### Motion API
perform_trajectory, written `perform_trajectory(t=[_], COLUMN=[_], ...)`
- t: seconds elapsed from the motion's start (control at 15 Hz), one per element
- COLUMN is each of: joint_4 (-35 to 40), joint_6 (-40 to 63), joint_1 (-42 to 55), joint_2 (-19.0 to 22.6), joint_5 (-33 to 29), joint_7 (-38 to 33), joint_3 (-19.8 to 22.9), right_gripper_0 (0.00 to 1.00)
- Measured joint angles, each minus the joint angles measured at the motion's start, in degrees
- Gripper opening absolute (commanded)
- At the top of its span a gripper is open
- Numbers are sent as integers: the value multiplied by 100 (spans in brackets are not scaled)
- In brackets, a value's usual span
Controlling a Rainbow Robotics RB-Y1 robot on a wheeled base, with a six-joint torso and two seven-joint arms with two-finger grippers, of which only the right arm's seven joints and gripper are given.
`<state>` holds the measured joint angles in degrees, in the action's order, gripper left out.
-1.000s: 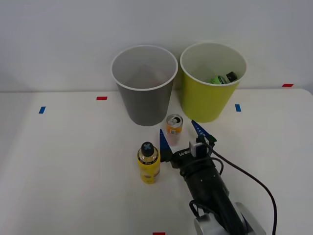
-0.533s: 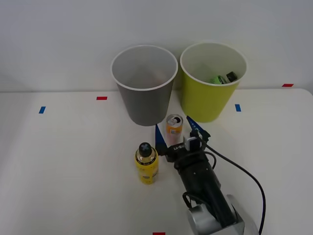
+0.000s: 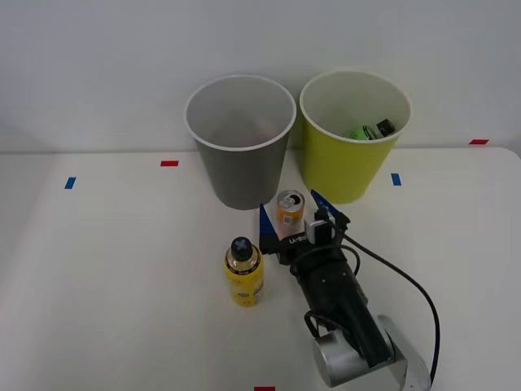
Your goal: Put cans in the gray bin, plastic bottles in the light green bin
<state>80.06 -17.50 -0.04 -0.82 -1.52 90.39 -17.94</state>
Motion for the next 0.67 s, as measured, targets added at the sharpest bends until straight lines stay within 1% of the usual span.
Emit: perform_trajectory(t=[0.6, 0.67], joint_4=[0, 2], joint_6=[10, 10], joint_1=[3, 3], joint_2=[-18, -18], joint_5=[6, -2], joint_7=[130, 166], joint_3=[63, 68], right_gripper_0=[100, 97])
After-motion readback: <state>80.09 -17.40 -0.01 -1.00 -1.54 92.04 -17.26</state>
